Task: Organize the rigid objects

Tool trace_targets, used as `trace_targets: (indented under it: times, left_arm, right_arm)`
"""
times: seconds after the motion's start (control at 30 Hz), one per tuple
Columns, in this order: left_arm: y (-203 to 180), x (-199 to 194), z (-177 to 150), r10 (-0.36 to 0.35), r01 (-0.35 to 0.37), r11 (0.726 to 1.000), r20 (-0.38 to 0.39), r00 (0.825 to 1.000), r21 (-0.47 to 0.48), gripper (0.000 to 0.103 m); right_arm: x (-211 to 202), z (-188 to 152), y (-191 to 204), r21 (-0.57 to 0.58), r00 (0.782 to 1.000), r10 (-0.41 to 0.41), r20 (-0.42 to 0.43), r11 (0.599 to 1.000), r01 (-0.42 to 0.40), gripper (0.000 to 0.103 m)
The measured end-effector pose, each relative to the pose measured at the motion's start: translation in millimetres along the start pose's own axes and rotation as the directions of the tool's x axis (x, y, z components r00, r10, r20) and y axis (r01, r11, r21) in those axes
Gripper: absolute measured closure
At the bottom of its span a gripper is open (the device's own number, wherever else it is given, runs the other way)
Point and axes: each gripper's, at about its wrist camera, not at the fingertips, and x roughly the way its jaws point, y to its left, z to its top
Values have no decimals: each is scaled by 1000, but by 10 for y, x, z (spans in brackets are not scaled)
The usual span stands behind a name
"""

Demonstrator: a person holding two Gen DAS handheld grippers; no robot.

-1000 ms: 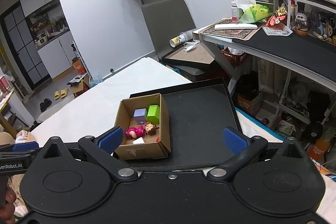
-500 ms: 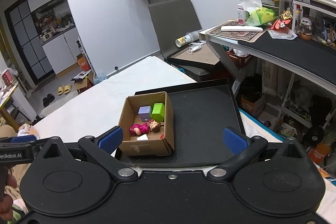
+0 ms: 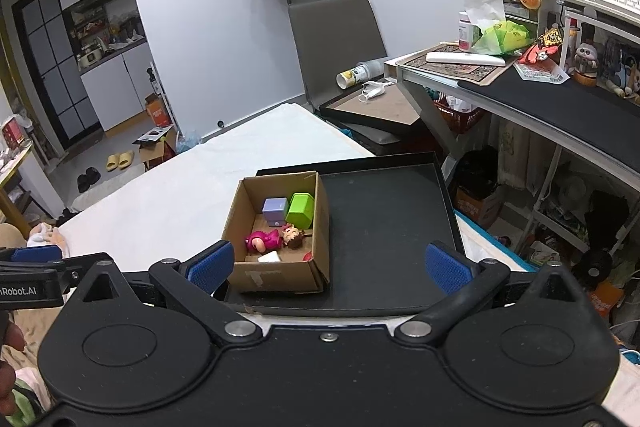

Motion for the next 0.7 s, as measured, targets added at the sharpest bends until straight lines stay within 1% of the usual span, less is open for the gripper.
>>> trace_targets:
  times: [0.3,0.7]
  left_arm:
    - [8,-11,-23,3,-3,1000,0,1000,3,3]
    - [1,-44,-38,6,-6,1000,2,1000,15,3]
  right_arm:
    - [2,-24,55,-20,1000,-4,-3,1000,4,0]
    - [-16,-33,41,-15,1000,-12,-2,1000,12,0]
